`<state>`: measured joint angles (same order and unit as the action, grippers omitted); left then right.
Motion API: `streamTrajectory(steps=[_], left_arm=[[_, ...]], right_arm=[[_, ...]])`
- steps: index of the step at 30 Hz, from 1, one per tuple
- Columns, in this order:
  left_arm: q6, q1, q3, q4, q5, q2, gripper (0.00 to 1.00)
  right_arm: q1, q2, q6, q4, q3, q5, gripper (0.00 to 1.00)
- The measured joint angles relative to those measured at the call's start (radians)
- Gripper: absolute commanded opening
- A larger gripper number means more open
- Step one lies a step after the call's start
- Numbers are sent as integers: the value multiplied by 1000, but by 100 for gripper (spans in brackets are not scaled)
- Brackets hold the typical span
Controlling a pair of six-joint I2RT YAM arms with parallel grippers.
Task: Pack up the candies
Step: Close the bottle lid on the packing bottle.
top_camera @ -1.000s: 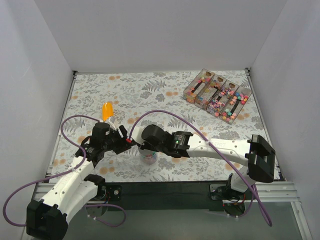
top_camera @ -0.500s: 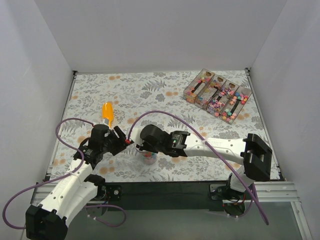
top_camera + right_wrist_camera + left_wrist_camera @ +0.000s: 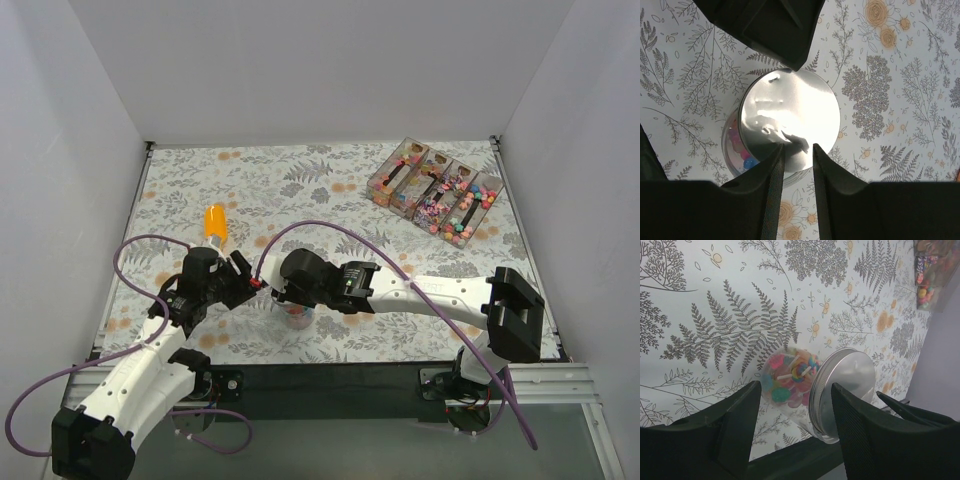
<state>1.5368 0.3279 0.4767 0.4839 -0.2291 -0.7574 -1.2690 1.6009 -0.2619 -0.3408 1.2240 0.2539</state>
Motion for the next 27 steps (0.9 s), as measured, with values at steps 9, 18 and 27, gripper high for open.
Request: streamTrajectory(steps=[9,18,27], left_arm=[[0,0,1,-17,-5,-8,58],[1,2,25,-45,-10,-73,56],[-4,7,68,-63,30,-177,56]], right_arm=[[0,-5,24,-11,-3,-29,35],[0,-15,28,-19,-10,-34,36],[0,-15,28,-20,-10,-41,36]])
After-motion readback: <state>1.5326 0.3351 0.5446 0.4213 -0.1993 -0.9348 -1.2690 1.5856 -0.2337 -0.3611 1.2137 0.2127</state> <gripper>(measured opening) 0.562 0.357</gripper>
